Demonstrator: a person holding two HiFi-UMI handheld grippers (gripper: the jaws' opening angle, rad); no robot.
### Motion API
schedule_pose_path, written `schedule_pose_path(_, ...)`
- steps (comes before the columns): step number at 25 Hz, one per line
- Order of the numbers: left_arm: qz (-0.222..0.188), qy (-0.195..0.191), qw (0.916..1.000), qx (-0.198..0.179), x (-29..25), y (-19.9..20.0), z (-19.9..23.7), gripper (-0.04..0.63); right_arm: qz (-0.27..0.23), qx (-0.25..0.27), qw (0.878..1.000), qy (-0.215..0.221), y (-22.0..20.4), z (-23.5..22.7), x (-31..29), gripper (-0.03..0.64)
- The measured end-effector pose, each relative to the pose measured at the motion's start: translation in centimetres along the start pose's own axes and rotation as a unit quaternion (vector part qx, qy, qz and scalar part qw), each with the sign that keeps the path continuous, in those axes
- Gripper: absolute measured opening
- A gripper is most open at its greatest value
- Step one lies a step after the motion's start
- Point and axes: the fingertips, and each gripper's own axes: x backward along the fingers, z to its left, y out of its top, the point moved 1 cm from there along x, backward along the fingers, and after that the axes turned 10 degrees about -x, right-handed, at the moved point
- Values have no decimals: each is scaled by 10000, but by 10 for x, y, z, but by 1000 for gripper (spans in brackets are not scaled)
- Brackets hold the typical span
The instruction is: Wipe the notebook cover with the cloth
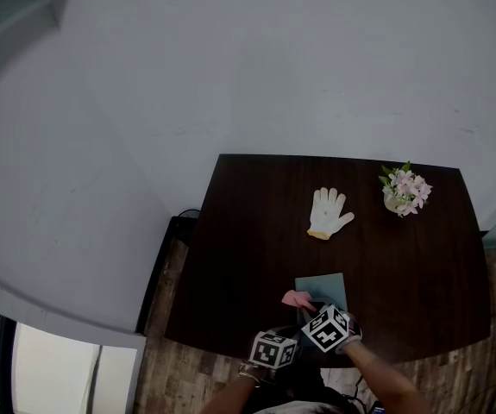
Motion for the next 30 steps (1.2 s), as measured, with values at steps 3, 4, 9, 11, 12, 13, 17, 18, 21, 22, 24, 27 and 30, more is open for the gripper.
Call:
schedule_pose_path(3,-7,11,10000,-9,-1,0,1,18,134,-22,9999,-46,-7,-1,-6,46)
schedule_pose_path(4,-8,16,10000,-16,-1,0,1,18,144,-32,9999,-63,-8,-1,-7,46)
schedule_pose_path(9,-22,30,10000,4,0,0,2,18,204,65,9996,-178,-9,-5,-7,46)
schedule_pose_path(11,-22,23,10000,26,1,0,1,18,233,82,9993,-270,-12,-8,-6,46)
schedule_pose_path(12,-20,23,10000,26,1,-1,1,18,242,70,9992,-315,-13,-11,-5,46)
schedule_pose_path(13,-20,25,10000,21,1,-1,1,18,249,49,9990,-360,-15,-13,-3,46)
schedule_pose_path(17,-15,34,10000,19,1,-1,-1,18,267,-54,9983,-516,-25,-26,5,46)
schedule_pose_path(18,-16,30,10000,24,1,-1,-1,18,271,-90,9981,-544,-27,-28,7,46)
schedule_pose_path(21,-11,24,10000,27,2,-2,0,18,249,-203,9974,-641,-34,-37,11,46)
schedule_pose_path(22,-8,23,10000,28,1,-1,0,18,244,-236,9971,-679,-36,-40,13,46)
schedule_pose_path(24,-5,16,10000,37,1,-1,-1,18,255,-299,9964,-750,-40,-46,17,46)
schedule_pose_path(27,-6,6,10000,50,1,-2,-3,18,261,-372,9955,-835,-46,-53,23,46)
schedule_pose_path(30,-8,-1,10000,86,1,-2,-2,18,262,-433,9944,-932,-51,-61,27,46)
